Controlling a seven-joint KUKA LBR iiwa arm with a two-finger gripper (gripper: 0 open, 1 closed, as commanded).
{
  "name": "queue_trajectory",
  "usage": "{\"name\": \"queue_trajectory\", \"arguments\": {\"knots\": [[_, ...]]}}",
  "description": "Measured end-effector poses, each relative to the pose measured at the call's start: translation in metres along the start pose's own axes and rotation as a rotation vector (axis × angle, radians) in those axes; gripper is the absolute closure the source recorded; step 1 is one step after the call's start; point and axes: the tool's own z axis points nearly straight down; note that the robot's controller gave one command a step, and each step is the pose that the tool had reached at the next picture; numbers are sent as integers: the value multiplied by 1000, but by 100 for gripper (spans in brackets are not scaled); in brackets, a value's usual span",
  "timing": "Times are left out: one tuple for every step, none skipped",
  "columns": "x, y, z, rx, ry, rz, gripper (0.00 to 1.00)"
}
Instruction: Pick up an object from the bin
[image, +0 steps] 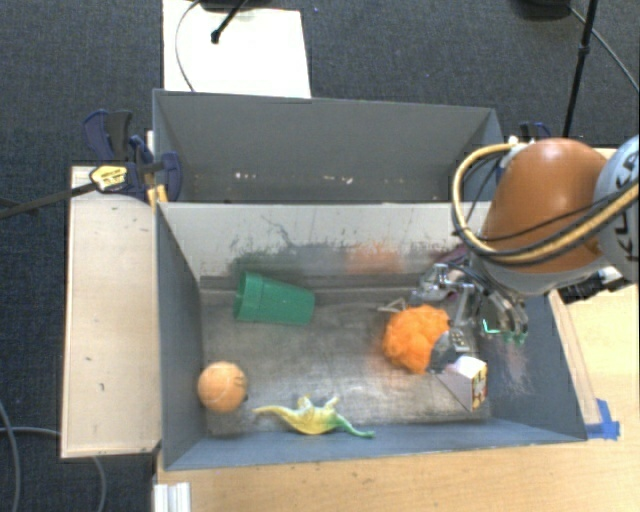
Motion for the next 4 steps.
{"name": "queue_trajectory", "arguments": {"knots": [[-2, 0, -4, 1, -8, -1, 0], [-11, -13, 49, 1, -13, -97, 0], [-16, -17, 74, 0, -6, -140, 0], [-28, -18, 61, 0, -11, -90, 0]]}}
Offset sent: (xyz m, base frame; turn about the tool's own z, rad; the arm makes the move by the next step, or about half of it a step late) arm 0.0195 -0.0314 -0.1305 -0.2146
